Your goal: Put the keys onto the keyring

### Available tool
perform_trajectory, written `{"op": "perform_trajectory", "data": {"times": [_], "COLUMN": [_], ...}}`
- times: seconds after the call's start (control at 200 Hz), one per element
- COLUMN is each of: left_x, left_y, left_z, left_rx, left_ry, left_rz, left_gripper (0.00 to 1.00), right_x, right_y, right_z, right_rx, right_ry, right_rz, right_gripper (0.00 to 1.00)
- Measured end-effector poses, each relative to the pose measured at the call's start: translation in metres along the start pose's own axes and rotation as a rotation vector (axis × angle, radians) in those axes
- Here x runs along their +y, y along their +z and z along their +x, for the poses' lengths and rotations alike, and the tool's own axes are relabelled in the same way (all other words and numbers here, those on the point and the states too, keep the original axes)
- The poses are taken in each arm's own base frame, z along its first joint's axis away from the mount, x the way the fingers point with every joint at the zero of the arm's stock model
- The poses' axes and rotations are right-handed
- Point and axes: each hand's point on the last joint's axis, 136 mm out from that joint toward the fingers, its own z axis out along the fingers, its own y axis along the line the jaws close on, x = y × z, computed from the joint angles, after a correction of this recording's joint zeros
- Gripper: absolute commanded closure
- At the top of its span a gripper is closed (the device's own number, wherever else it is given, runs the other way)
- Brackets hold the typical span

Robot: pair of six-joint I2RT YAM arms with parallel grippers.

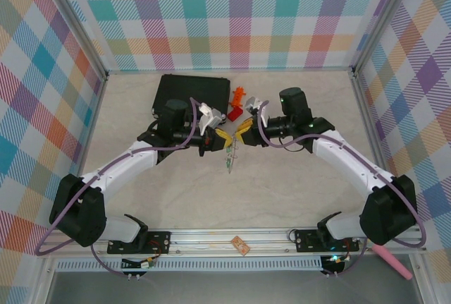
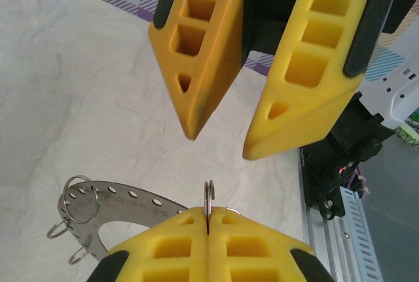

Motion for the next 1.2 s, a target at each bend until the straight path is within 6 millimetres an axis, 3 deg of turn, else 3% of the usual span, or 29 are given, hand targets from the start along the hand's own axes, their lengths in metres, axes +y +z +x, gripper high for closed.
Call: {"op": "perform_trajectory", "data": {"times": [0.475, 0.96, 1.11, 1.2], "left_x": [-0.002, -0.005, -0.004, -0.005], "left_y": [0.000, 0.000, 0.000, 0.000], "left_z": [0.000, 0.000, 0.003, 0.004], "left_rx": [0.002, 0.005, 0.015, 0.017], "left_ry": [0.008, 0.004, -0.009, -0.012], "left_rz": [0.008, 0.024, 0.022, 0.022], "left_gripper": [1.00, 1.00, 1.00, 1.00], "right_x": [0.000, 0.004, 0.007, 0.008], "right_y": [0.014, 0.016, 0.018, 0.018], "right_z": [0.022, 0.022, 0.023, 0.024], "right_rx": [0.085, 0.087, 0.090, 0.092], "right_ry": [0.044, 0.037, 0.036, 0.041], "right_rz": [-0.052, -0.069, -0.083, -0.087], "right_gripper": [0.77, 0.83, 1.00, 1.00]}}
